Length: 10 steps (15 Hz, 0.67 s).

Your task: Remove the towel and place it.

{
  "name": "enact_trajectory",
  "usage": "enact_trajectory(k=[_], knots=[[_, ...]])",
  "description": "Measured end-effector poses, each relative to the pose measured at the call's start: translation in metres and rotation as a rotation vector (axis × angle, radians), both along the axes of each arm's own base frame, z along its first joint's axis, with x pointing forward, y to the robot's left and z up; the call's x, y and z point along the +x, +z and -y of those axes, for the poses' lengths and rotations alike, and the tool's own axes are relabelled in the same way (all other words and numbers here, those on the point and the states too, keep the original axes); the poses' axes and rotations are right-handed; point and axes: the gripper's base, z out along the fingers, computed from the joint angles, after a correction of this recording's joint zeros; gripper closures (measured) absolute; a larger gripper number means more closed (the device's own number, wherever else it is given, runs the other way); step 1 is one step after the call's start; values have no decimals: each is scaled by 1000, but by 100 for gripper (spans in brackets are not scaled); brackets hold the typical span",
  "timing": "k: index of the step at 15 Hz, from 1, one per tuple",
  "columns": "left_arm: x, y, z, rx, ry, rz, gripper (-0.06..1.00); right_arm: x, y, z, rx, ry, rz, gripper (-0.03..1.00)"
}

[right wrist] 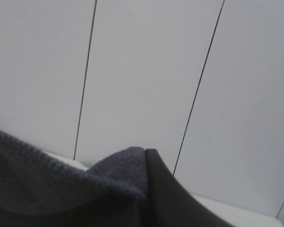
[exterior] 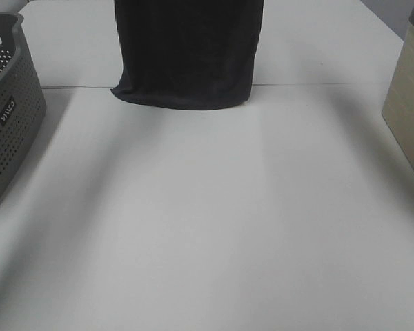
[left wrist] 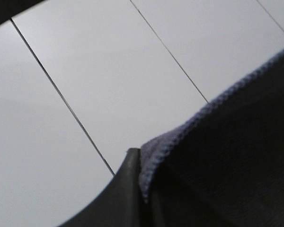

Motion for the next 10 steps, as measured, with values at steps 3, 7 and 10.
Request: enact_trajectory(k=[3,7,10], knots=[[-1,-18,9,53,60,-318,94,-3,-14,2,46,-20,-184,96],[-43,-13,11,84,116,-811,94,-32,-12,0,24,82,-455,96],[-72,-9,0,62,170,-1074,94,-57,-12,1,-36,151,-651,96]])
